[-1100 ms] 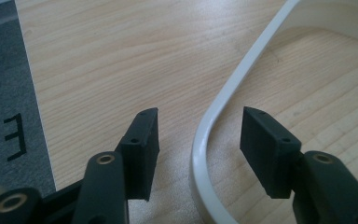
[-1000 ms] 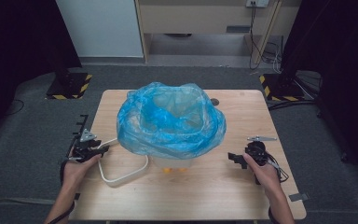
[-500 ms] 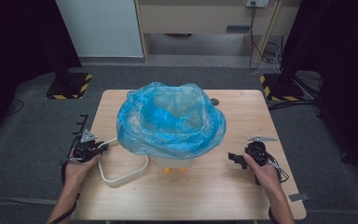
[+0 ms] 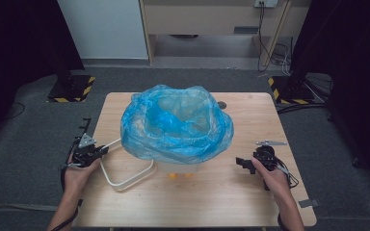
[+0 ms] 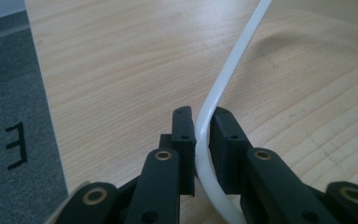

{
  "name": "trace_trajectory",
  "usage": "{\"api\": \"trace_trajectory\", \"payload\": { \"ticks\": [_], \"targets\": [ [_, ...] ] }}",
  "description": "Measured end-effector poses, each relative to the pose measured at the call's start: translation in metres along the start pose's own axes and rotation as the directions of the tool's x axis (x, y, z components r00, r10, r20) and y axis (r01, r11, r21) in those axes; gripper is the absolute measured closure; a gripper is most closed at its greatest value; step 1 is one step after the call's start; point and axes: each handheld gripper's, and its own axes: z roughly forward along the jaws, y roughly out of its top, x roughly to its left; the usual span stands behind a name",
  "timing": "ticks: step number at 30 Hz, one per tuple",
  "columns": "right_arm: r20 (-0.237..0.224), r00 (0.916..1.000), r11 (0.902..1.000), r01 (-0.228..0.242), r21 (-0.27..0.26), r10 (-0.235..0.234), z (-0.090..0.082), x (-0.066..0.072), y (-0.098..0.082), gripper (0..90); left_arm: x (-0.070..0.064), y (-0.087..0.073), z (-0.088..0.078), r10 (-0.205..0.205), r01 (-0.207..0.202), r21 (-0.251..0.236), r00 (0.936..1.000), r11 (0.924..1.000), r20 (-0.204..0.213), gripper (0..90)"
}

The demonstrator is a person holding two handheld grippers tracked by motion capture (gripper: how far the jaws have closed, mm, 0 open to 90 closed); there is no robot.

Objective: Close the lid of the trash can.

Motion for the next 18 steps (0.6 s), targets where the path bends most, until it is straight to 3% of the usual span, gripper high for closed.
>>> {"api": "trace_trajectory", "payload": {
  "ticks": [10,18],
  "targets": [
    [0.005,0.9997,0.9995,0.023,-0.021,-0.023,0.0,-0.001,-0.002,5.9,0.001,0.01,-0.013,0.009,-0.008,-0.04,0.9999,0.9992,0.014,80.3],
    [-0.003,0.9994,0.9983,0.034,-0.048,-0.034,0.0,-0.002,-0.006,5.9,0.004,0.013,-0.033,0.029,-0.026,-0.071,0.9988,0.9971,0.04,80.3]
  ]
}}
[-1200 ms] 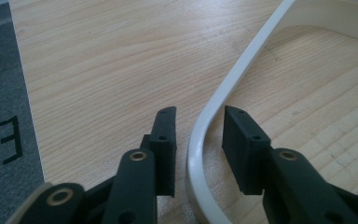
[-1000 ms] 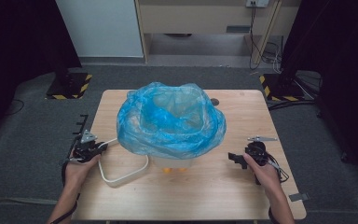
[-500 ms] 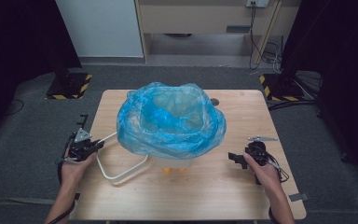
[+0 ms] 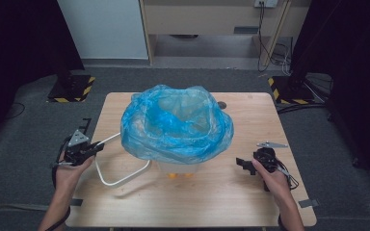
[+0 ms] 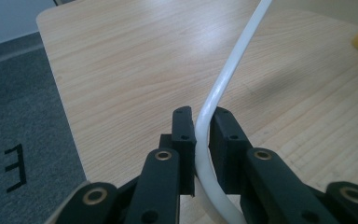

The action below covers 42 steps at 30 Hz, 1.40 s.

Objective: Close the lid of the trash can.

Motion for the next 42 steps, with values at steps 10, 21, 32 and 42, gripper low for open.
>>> {"api": "trace_trajectory", "payload": {
  "ticks": [10,21,32,42],
  "targets": [
    [0.01,0.9999,1.0,0.006,0.001,-0.006,0.001,0.001,0.0,5.9,0.007,-0.003,-0.024,0.013,-0.013,-0.033,0.9999,0.9994,0.006,80.3],
    [0.021,0.9996,0.9997,0.021,-0.011,-0.021,0.002,0.003,-0.002,5.9,0.016,-0.006,-0.041,0.002,-0.001,-0.065,1.0,0.9979,0.008,80.3],
    [0.016,0.9994,0.9985,0.032,-0.045,-0.031,0.002,0.002,-0.006,6.1,0.024,-0.003,-0.063,0.011,-0.01,-0.094,0.9998,0.9955,0.016,80.3],
    [0.011,0.9996,0.9986,0.025,-0.047,-0.025,0.002,0.001,-0.006,6.1,0.032,0.007,-0.076,0.018,-0.014,-0.131,0.9995,0.9913,0.028,80.3]
  ]
}}
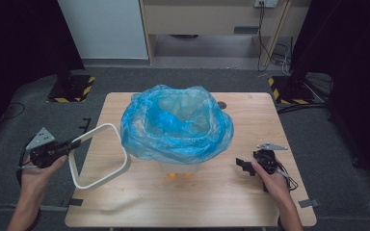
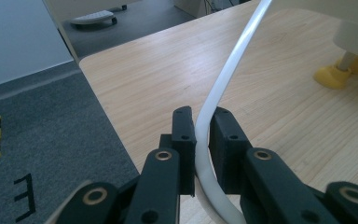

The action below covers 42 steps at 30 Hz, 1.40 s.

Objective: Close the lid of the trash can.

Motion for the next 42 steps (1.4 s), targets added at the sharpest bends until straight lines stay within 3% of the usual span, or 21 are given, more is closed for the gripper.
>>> {"api": "trace_trajectory", "payload": {
  "ticks": [10,16,24,32,42],
  "targets": [
    [0.0,1.0,1.0,0.001,0.0,-0.001,0.0,0.0,0.0,6.1,0.007,0.013,0.003,0.011,-0.011,-0.004,0.9999,0.9999,-0.001,80.3],
    [-0.004,1.0,1.0,-0.005,0.002,0.005,0.0,0.0,0.0,6.1,0.006,0.019,-0.003,0.026,-0.026,-0.018,0.9997,0.9995,0.002,80.3],
    [-0.001,1.0,1.0,0.003,0.0,-0.003,0.0,0.0,0.0,6.1,0.018,0.025,-0.008,-0.012,0.011,-0.054,0.9999,0.9985,-0.011,80.3],
    [-0.002,1.0,1.0,0.004,0.004,-0.004,0.0,0.0,0.0,6.2,0.024,0.04,-0.006,-0.011,0.01,-0.072,0.9998,0.9974,-0.018,80.4],
    [-0.002,1.0,1.0,0.006,0.002,-0.006,0.0,0.0,0.0,6.2,0.022,0.064,-0.03,0.006,-0.008,-0.117,0.9998,0.9931,-0.019,80.4]
  ]
}}
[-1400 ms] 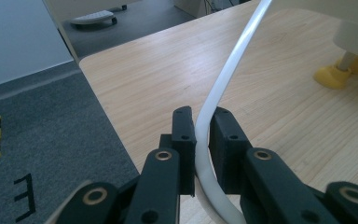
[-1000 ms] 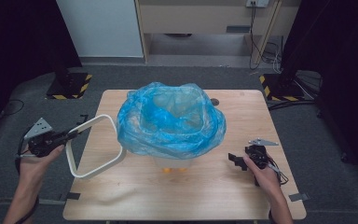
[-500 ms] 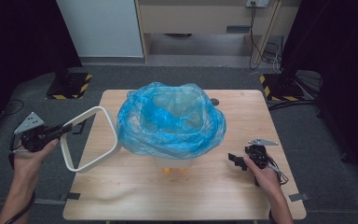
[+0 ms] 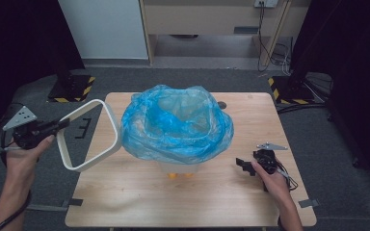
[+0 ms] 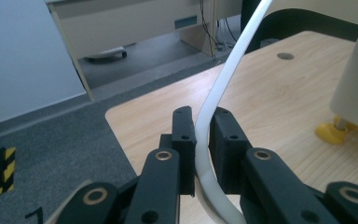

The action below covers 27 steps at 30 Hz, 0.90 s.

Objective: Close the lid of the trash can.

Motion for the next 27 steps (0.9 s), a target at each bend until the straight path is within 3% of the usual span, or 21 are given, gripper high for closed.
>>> {"api": "trace_trajectory", "payload": {
  "ticks": [12,27],
  "targets": [
    [-0.002,1.0,1.0,-0.002,-0.001,0.002,0.0,0.0,0.0,6.3,0.003,0.041,-0.022,0.004,-0.003,-0.063,0.9998,0.998,0.017,80.4],
    [-0.01,0.9999,1.0,-0.006,0.0,0.006,0.0,-0.002,0.0,6.3,-0.011,0.102,-0.004,0.07,-0.065,-0.075,0.9953,0.995,0.066,80.5]
  ]
}}
